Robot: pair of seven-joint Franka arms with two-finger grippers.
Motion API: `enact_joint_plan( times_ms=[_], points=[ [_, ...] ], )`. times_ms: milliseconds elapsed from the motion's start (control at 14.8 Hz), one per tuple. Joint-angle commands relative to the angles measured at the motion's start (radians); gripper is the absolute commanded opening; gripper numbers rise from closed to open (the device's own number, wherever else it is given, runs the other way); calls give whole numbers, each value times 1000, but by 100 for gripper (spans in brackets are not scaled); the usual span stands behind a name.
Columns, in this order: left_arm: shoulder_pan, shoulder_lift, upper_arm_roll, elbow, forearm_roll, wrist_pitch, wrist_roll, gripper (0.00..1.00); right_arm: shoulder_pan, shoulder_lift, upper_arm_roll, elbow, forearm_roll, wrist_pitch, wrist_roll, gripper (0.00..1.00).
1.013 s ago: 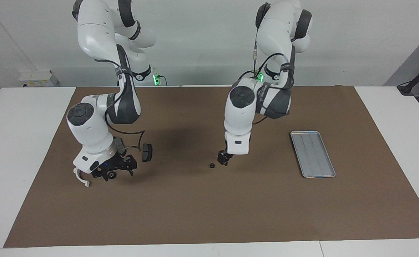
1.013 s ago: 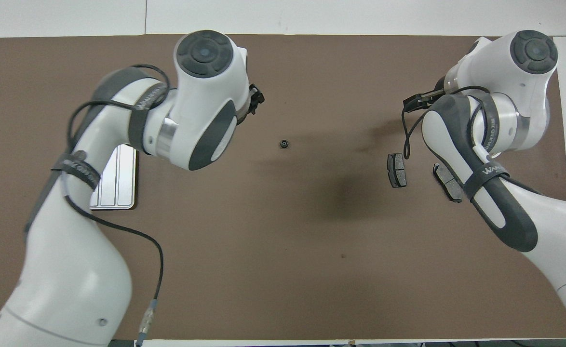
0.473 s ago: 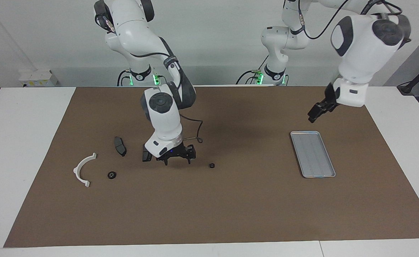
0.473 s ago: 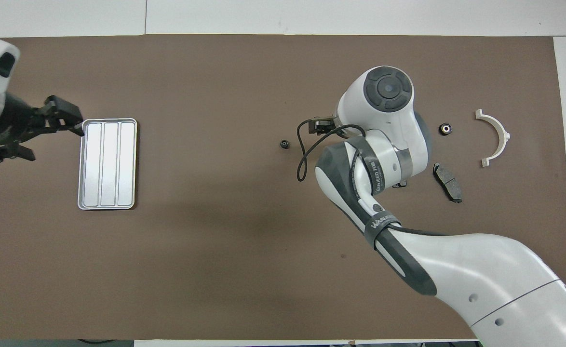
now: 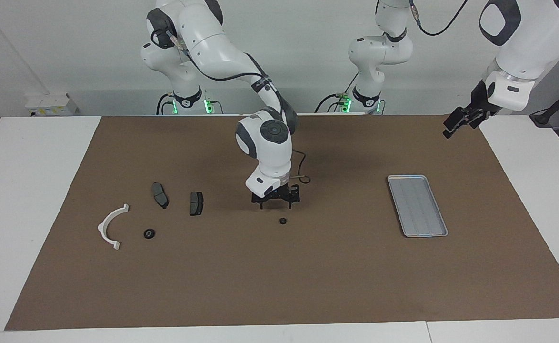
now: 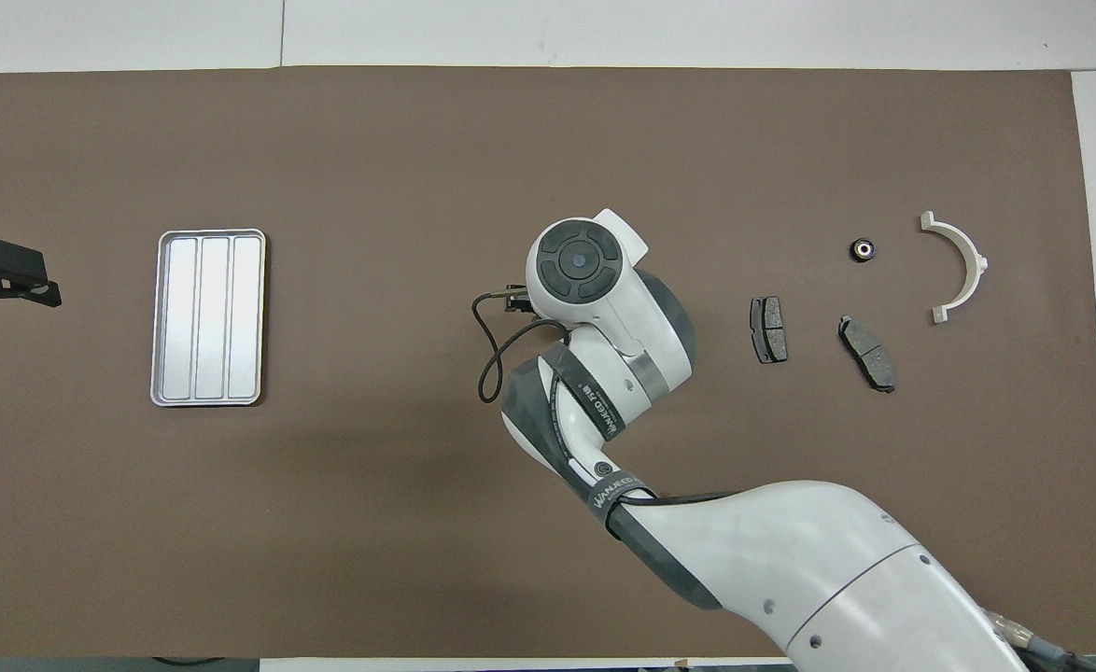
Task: Place bearing gear from tray to pile
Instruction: 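Lower the right gripper and grasp the second black bearing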
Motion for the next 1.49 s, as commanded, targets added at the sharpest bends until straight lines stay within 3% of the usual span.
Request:
enact_joint_plan(
  times_ms=[0,338,675,1418],
  points=[
    [40,6,-35,-6,8,30,66,100,10,43,-2,46,-19,5,15,100],
    [65,-12,-46,-52,0,20,65,100,20,63,-2,46,-22,29,15,100],
    [50,-9,-47,-47,0,17,60,100,7,83,-4,104,-31,11,11,100],
    [48,-4,-83,-52,-32,53,100,100,-12,95,-4,112,-31,28,-6,95]
  ],
)
